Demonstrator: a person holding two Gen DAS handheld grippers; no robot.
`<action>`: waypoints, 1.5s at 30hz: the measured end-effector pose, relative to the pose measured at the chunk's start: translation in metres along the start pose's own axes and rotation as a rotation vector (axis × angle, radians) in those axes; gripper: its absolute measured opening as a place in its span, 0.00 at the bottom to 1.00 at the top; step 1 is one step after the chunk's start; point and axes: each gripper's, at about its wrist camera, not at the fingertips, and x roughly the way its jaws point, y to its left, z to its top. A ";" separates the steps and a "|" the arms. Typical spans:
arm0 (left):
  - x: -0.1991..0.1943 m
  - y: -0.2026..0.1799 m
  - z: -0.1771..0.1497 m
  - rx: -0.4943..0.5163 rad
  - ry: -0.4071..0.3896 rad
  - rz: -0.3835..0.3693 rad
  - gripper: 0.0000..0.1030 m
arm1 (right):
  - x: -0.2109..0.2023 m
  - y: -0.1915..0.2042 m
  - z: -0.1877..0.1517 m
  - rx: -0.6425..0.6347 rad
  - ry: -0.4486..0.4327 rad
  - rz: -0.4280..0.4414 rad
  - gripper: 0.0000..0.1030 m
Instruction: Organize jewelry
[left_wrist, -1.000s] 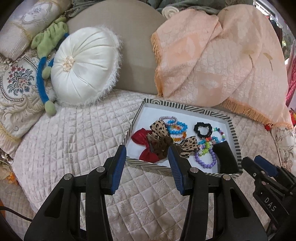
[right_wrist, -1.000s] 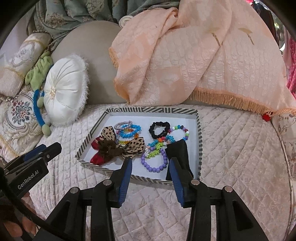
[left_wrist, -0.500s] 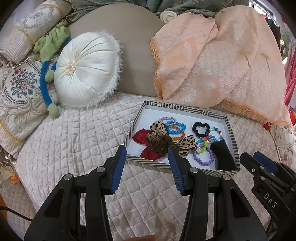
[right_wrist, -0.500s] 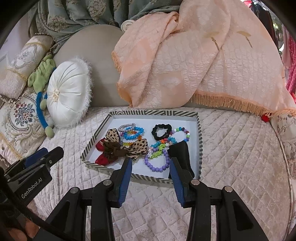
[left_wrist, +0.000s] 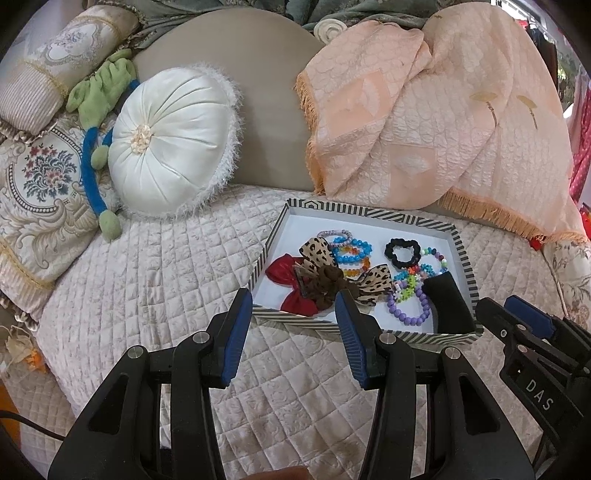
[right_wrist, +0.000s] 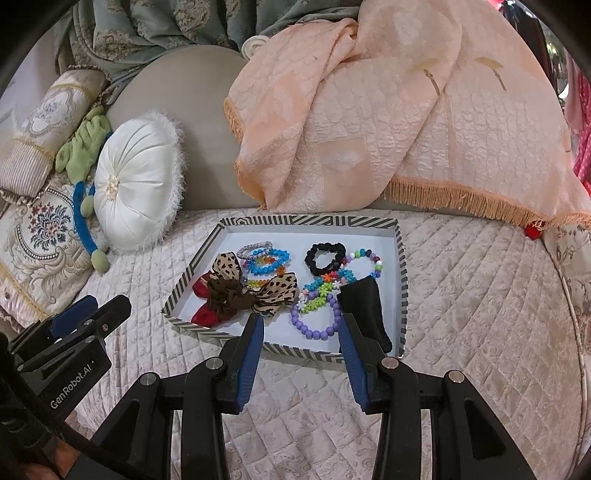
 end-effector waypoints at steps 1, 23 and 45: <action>0.000 0.000 0.000 0.000 0.000 -0.001 0.45 | 0.000 0.000 0.000 -0.001 0.000 -0.002 0.39; 0.001 -0.001 -0.003 0.003 0.013 0.002 0.45 | 0.005 -0.002 -0.002 -0.010 0.023 -0.002 0.39; 0.003 -0.001 -0.008 0.001 0.022 0.012 0.45 | 0.007 -0.001 -0.004 -0.022 0.037 0.001 0.39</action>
